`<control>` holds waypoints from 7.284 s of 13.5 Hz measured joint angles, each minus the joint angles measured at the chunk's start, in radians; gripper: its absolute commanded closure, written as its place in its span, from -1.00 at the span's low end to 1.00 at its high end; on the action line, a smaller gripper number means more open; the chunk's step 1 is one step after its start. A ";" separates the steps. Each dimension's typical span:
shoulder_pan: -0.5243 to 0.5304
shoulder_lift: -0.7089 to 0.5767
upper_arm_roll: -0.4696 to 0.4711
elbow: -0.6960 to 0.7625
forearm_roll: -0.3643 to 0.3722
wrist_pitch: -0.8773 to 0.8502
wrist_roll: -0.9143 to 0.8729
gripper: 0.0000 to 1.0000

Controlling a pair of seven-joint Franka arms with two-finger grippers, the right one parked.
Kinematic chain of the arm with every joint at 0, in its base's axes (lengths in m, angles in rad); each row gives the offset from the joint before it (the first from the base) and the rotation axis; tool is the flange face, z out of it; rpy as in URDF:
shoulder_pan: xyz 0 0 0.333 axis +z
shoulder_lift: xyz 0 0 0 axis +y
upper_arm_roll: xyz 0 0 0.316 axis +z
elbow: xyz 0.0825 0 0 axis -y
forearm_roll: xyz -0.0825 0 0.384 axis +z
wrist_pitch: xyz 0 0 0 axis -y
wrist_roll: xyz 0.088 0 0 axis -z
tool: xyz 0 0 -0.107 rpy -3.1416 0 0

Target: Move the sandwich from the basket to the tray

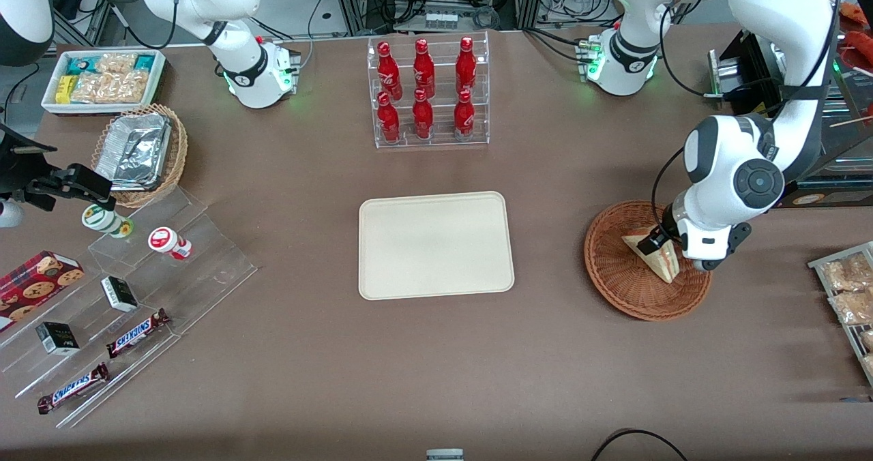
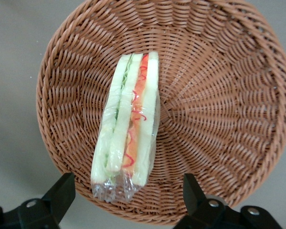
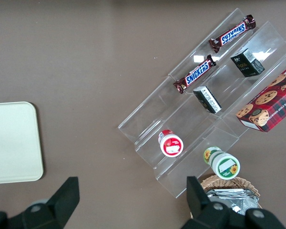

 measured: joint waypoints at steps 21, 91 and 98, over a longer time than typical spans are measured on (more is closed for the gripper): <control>-0.010 -0.038 -0.017 0.072 0.025 -0.163 0.028 1.00; -0.065 0.222 -0.317 0.737 0.092 -0.638 0.231 -1.00; 0.031 -0.033 -0.218 0.524 0.007 -0.641 0.470 -1.00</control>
